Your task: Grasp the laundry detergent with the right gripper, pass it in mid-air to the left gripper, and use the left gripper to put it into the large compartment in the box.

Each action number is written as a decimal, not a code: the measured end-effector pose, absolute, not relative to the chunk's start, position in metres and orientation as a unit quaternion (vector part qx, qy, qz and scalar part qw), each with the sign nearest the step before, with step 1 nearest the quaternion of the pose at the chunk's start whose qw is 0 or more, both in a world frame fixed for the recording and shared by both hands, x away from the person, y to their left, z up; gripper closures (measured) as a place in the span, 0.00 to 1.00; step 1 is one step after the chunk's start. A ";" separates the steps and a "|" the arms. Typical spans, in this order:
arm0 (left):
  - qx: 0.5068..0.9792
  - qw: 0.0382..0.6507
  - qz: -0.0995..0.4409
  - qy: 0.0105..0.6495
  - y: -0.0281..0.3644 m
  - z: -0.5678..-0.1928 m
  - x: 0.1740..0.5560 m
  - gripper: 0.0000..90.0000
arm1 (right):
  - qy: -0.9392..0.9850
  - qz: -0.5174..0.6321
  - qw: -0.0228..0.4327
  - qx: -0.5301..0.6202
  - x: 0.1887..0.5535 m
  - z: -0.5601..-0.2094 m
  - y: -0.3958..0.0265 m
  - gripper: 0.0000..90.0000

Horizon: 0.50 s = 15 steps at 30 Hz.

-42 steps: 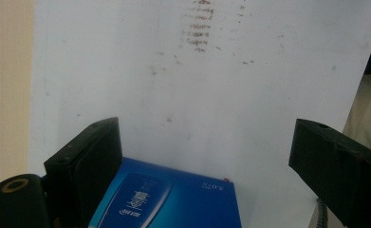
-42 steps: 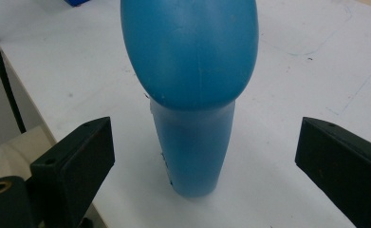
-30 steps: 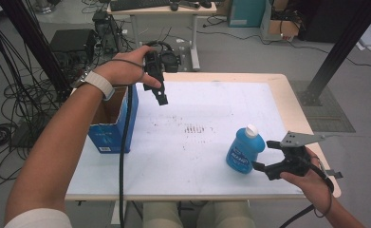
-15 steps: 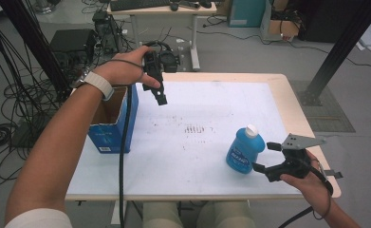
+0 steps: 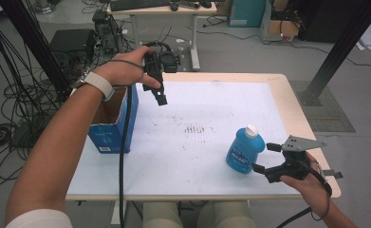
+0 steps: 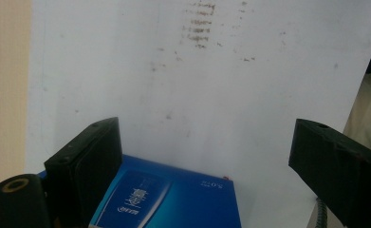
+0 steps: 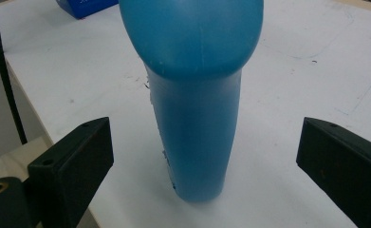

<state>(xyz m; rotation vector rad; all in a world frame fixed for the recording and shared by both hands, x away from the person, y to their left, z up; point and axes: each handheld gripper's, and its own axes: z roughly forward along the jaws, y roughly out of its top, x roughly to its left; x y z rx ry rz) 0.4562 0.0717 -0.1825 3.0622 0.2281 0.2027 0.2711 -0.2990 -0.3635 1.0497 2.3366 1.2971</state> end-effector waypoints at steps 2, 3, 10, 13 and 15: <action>0.994 0.032 0.066 0.075 0.072 -0.183 0.456 0.12 | 0.807 0.448 0.136 0.361 0.271 -0.363 -0.299 0.05; 0.994 0.032 0.065 0.076 0.071 -0.183 0.456 0.12 | 0.807 0.447 0.136 0.362 0.271 -0.363 -0.299 0.05; 0.995 0.029 0.065 0.069 0.071 -0.184 0.458 0.12 | 0.808 0.452 0.140 0.351 0.273 -0.364 -0.299 0.05; 0.995 0.029 0.066 0.073 0.070 -0.184 0.457 0.12 | 0.808 0.453 0.139 0.350 0.272 -0.365 -0.299 0.06; 0.995 0.029 0.066 0.072 0.070 -0.184 0.457 0.12 | 0.808 0.453 0.139 0.350 0.272 -0.365 -0.299 0.06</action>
